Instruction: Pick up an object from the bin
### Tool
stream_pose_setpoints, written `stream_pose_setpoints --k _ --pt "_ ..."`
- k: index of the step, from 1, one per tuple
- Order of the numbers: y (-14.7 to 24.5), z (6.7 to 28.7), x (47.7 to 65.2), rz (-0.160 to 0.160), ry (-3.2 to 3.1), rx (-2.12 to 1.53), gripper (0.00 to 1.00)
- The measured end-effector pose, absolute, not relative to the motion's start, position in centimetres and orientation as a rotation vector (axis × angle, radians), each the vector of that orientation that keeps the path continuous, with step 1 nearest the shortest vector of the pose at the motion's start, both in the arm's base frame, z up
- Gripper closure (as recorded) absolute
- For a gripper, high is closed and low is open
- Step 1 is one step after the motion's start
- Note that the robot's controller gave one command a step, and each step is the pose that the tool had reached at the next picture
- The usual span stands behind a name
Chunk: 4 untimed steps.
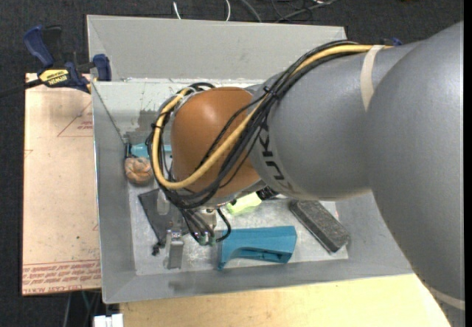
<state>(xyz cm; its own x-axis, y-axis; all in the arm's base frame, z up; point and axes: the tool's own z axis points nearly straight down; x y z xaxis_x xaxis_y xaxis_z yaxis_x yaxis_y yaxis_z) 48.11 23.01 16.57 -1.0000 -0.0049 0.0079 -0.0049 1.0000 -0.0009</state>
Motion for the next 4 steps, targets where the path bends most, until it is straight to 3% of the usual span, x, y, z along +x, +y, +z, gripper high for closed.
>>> stream_pose_setpoints --k 1,2,3,4 --pt "22.9 17.0 48.3 -0.001 -3.141 0.0 0.0" --pt "21.1 10.8 51.8 -0.006 -3.145 -0.055 0.0" --pt "16.9 7.3 53.8 -0.008 -3.143 -0.014 0.0" --pt "15.0 7.0 58.3 -0.011 -3.144 0.012 1.0"
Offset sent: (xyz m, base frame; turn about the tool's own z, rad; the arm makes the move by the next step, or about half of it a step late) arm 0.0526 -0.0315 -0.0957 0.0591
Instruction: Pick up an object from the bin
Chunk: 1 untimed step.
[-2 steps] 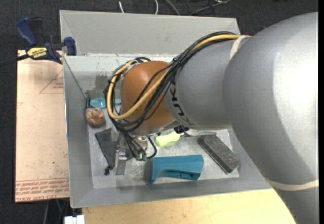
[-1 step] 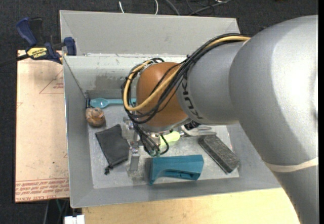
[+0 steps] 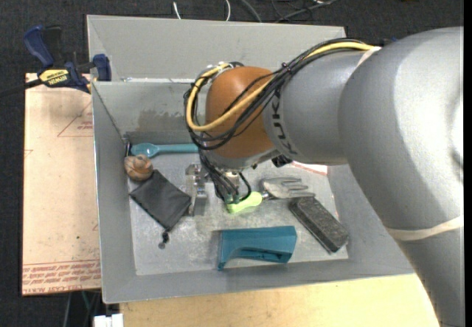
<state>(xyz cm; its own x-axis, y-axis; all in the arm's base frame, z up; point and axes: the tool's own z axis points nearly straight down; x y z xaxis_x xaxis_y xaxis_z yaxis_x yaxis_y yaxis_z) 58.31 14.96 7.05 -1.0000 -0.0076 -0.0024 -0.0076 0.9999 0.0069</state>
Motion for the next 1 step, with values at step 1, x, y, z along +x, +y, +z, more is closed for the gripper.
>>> stream_pose_setpoints --k 1 --pt "14.96 7.05 58.31 0.011 3.139 -0.012 1.0"
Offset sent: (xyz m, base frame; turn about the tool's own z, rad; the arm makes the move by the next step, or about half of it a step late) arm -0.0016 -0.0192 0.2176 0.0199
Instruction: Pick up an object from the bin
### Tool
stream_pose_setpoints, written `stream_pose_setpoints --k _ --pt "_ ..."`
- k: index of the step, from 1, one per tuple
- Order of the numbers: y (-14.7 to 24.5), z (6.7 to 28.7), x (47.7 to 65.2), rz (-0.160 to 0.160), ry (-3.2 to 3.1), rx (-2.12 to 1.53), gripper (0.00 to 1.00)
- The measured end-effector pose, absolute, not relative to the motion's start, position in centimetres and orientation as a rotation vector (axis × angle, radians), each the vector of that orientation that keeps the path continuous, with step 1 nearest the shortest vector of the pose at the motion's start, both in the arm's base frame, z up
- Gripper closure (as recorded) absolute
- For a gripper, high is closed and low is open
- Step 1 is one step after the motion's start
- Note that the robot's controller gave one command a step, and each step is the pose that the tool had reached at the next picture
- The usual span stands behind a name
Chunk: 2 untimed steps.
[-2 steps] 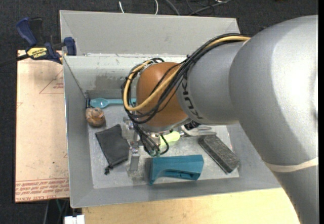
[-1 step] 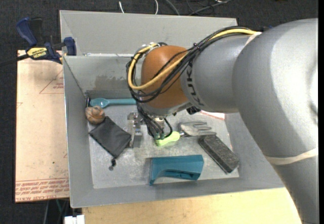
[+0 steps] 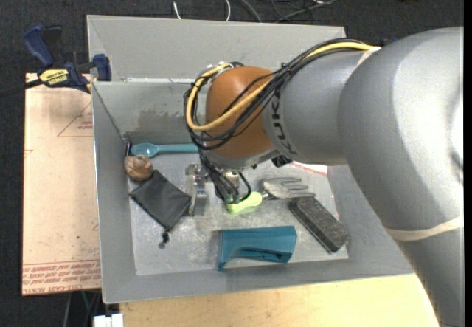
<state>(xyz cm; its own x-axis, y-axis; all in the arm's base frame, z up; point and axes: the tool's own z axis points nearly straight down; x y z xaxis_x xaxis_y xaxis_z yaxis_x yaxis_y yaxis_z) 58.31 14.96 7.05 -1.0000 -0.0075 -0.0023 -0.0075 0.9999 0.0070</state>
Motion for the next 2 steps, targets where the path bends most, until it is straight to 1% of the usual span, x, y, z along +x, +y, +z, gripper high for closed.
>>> stream_pose_setpoints --k 1,2 --pt "14.5 12.6 58.1 0.009 3.144 -0.004 1.0" --pt "13.7 20.2 56.9 0.009 3.146 -0.03 1.0"
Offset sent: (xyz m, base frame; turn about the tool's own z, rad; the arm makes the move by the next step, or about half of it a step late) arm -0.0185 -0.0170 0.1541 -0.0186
